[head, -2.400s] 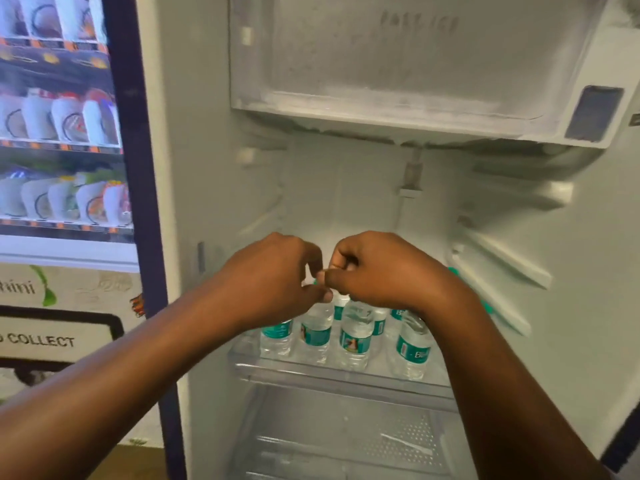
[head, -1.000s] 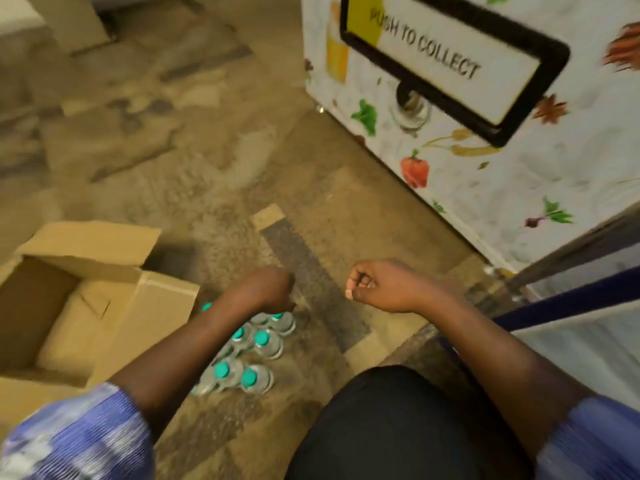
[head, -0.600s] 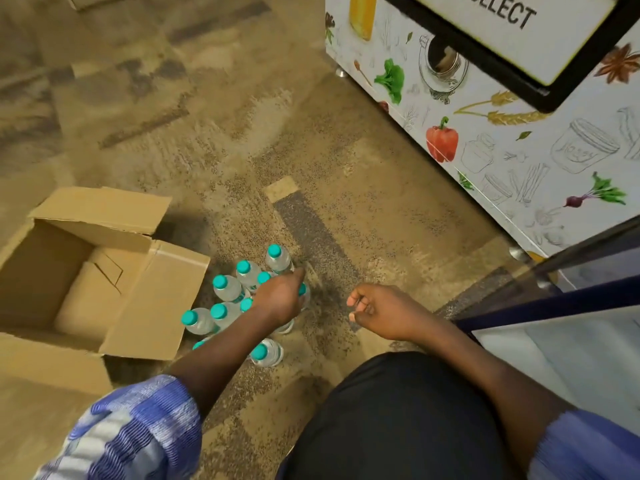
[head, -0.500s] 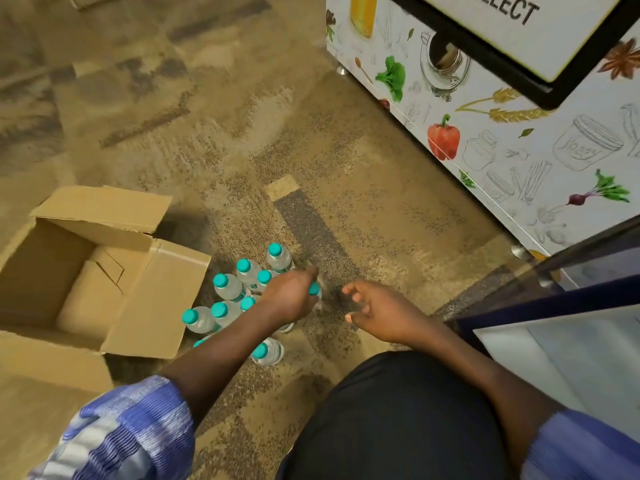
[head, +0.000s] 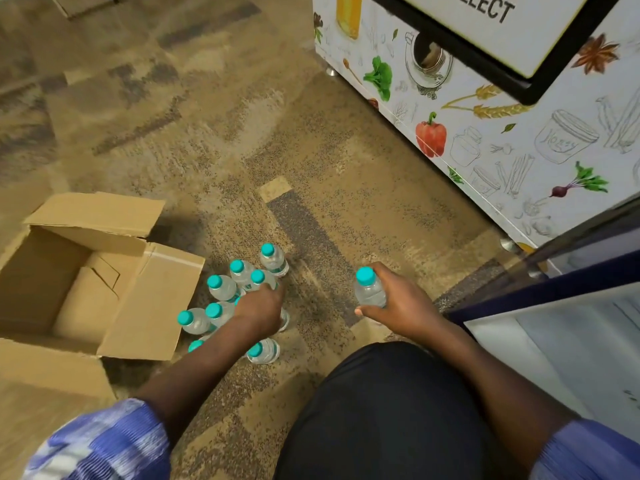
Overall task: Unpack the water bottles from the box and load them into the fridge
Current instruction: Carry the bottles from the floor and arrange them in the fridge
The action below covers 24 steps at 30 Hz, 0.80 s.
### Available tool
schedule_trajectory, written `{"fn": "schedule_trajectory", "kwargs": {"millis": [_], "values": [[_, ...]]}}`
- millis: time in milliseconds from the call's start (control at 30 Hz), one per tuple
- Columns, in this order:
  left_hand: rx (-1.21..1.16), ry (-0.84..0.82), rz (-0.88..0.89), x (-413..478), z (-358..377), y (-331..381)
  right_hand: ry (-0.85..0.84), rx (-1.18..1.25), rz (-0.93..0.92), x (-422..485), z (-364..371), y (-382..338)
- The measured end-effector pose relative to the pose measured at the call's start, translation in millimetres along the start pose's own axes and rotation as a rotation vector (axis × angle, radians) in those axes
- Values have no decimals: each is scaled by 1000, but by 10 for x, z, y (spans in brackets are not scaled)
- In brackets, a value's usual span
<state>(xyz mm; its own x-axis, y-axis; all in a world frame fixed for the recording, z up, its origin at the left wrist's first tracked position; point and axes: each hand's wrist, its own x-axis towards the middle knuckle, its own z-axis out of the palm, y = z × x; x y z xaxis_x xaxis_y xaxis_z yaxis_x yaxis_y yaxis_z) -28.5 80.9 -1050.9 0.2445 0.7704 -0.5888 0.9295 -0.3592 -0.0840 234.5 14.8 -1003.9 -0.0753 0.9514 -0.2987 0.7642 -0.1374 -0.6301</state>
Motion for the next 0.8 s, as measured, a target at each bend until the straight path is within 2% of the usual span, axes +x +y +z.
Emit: {"fn": "schedule_trajectory", "kwargs": {"millis": [100,200,333,433,600,800], "values": [[-18,64,6,48,59,48,30,23,28,-102,-48,29],[-62,136,93,22,-94,173,59,30,54,-229,-126,27],[-176,308,257,-135,-686,489,183,-9,87,-461,-406,-106],[-274,397,414,-395,-1384,776,303,-71,125,-721,-727,-264],[-382,552,769,-1071,-2525,1263,586,-66,66,-1310,-1350,-514],[-351,569,1116,-2073,-3508,1870,880,-23,85,-2129,-2075,-744]]}}
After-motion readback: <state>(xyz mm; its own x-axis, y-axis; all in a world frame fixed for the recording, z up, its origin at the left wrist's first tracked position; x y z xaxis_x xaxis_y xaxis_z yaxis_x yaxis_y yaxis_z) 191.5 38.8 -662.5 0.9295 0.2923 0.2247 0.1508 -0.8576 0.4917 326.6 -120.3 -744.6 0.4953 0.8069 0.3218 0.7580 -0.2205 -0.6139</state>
